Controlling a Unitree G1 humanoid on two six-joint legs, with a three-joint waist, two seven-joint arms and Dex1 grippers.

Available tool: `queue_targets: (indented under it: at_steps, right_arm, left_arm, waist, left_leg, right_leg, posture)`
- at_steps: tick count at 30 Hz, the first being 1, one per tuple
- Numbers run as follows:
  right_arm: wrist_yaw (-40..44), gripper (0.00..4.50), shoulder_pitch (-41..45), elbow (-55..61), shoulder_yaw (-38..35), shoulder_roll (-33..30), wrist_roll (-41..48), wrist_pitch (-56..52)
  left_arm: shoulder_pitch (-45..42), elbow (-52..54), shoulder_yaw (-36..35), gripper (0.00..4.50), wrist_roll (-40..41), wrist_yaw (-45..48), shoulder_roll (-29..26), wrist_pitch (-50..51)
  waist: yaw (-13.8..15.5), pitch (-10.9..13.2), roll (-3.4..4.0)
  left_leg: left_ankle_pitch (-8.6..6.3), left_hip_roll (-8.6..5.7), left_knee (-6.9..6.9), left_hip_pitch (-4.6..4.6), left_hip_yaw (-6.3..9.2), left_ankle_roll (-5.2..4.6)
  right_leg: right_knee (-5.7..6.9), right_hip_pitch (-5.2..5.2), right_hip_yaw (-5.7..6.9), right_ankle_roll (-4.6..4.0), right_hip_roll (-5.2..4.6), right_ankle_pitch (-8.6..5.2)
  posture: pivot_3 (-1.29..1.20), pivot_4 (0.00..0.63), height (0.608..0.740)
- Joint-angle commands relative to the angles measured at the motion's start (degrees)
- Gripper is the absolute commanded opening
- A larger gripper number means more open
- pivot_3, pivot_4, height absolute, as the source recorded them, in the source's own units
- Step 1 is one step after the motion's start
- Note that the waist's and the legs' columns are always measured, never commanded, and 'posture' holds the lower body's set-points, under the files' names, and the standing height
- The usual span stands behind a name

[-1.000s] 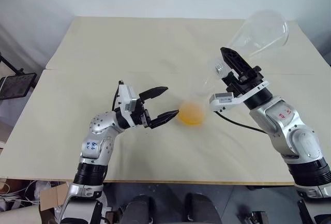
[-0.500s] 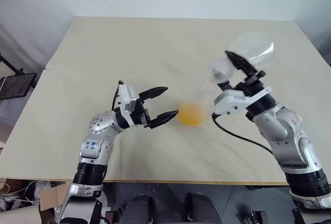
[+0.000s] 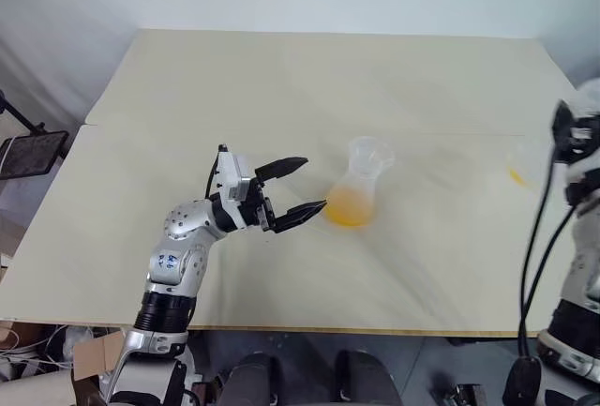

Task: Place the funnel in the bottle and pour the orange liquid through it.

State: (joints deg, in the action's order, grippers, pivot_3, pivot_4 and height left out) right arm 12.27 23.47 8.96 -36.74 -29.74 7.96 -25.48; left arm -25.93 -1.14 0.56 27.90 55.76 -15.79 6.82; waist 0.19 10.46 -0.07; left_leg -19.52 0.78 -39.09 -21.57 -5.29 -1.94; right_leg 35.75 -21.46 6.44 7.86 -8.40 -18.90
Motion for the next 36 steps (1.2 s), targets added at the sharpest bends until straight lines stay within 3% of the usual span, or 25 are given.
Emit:
queue_targets:
  at_steps: [1, 8, 15, 21, 32, 36]
  right_arm:
    - [-1.5, 2.45, -1.9, -4.0, -4.6, -2.4, 1.7, 0.5]
    - [1.1, 2.45, -4.9, -8.5, -6.1, -2.3, 7.9, 2.1]
    - [-1.7, 2.45, -7.3, -5.7, -9.0, 1.2, 15.8, -3.6]
    - [-3.3, 4.48, -9.8, -3.9, -9.3, 0.5, 15.8, -0.2]
    - [-0.9, 4.48, -15.5, 4.6, -13.1, -2.7, 20.3, 2.2]
    - [6.8, 4.48, -18.7, 11.2, -16.5, -3.7, 28.0, 4.7]
  left_arm:
    - [-0.7, 0.6, 0.0, 4.50, 0.1, -0.3, 0.5, -1.0]
    - [-1.2, 0.1, 0.0, 4.50, 0.1, 0.0, 0.4, -0.9]
    - [-1.4, -0.2, -0.2, 4.50, 0.2, 0.3, 0.0, -1.1]
    - [-1.6, -0.4, -0.2, 4.50, 0.4, 0.5, -0.1, -0.8]
    - [-1.2, -0.8, -1.1, 4.50, 0.8, 1.5, -1.6, -0.5]
    - [-1.5, -1.9, -2.2, 4.50, 0.7, 2.2, -3.0, -0.5]
  waist:
    - [-0.1, 0.0, 0.00]
    - [-0.4, 0.0, 0.09]
    - [-0.2, 0.0, 0.09]
    - [-0.2, 0.0, 0.11]
    - [-0.1, 0.0, 0.11]
    - [0.2, 0.0, 0.11]
  left_leg:
    - [0.00, 0.00, 0.03, 0.00, -0.01, 0.00]
    - [0.01, 0.05, 0.07, 0.07, -0.18, 0.00]
    - [0.01, 0.04, 0.05, 0.06, -0.12, 0.00]
    - [0.00, 0.02, 0.05, 0.06, -0.13, 0.00]
    - [0.00, 0.03, 0.05, 0.06, -0.14, 0.00]
    - [0.00, 0.03, 0.06, 0.05, -0.12, 0.00]
  right_leg:
    - [-0.01, 0.00, 0.00, 0.00, 0.00, 0.00]
    - [-0.02, -0.03, -0.11, 0.00, 0.04, 0.00]
    - [-0.02, -0.01, -0.11, 0.00, 0.03, 0.00]
    - [-0.03, -0.01, -0.12, 0.01, 0.02, 0.00]
    - [-0.07, -0.01, -0.13, 0.01, 0.03, 0.00]
    - [-0.09, -0.01, -0.12, 0.01, 0.03, 0.00]
  posture:
    - [0.00, 0.150, 0.740]
    - [0.00, 0.150, 0.740]
    - [0.00, 0.150, 0.740]
    - [0.00, 0.150, 0.740]
    - [0.00, 0.150, 0.740]
    - [0.00, 0.150, 0.740]
